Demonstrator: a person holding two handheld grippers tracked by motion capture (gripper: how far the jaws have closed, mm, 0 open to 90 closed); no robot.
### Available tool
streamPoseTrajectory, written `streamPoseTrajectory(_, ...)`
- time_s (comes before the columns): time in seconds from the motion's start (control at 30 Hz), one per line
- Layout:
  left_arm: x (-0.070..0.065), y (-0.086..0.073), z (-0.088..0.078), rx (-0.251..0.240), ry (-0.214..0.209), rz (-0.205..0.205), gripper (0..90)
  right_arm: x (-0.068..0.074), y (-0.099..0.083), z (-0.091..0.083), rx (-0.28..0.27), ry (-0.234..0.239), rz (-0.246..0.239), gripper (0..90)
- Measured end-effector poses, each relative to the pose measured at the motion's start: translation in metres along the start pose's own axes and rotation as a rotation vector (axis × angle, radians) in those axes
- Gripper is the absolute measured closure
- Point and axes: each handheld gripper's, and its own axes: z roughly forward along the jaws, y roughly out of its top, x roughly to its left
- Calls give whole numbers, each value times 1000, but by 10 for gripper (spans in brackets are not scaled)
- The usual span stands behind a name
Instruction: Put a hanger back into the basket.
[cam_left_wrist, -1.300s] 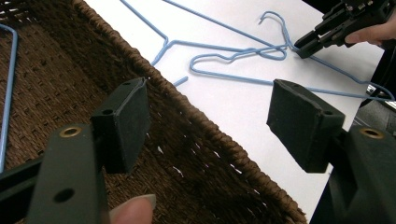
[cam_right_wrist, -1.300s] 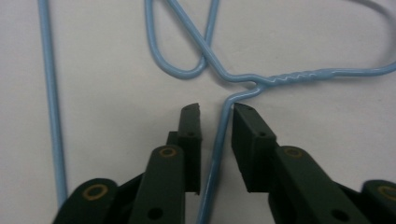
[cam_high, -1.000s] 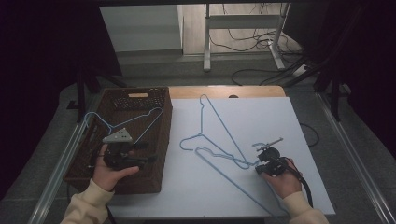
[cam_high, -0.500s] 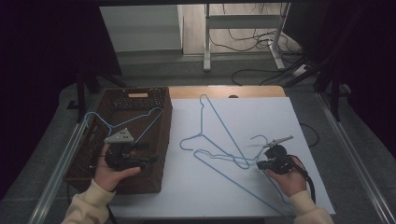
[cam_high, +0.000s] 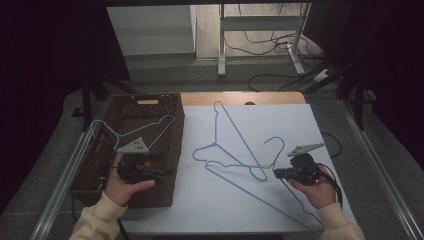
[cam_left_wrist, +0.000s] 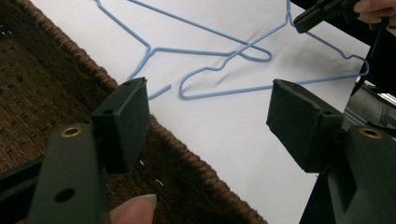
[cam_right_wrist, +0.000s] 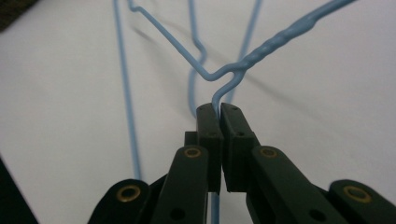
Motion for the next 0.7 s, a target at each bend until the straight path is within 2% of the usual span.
streamPoseTrajectory(0.17,-8,7,4,2,-14,27,302,6,4,-5,-28,37,-45,874)
streamPoseTrajectory(0.3,-15,14,10,6,-28,46,302,7,5,-7,-42,54,-59,874)
streamPoseTrajectory(0.7,-32,31,36,44,-54,98,301,10,8,-11,-64,101,-67,874)
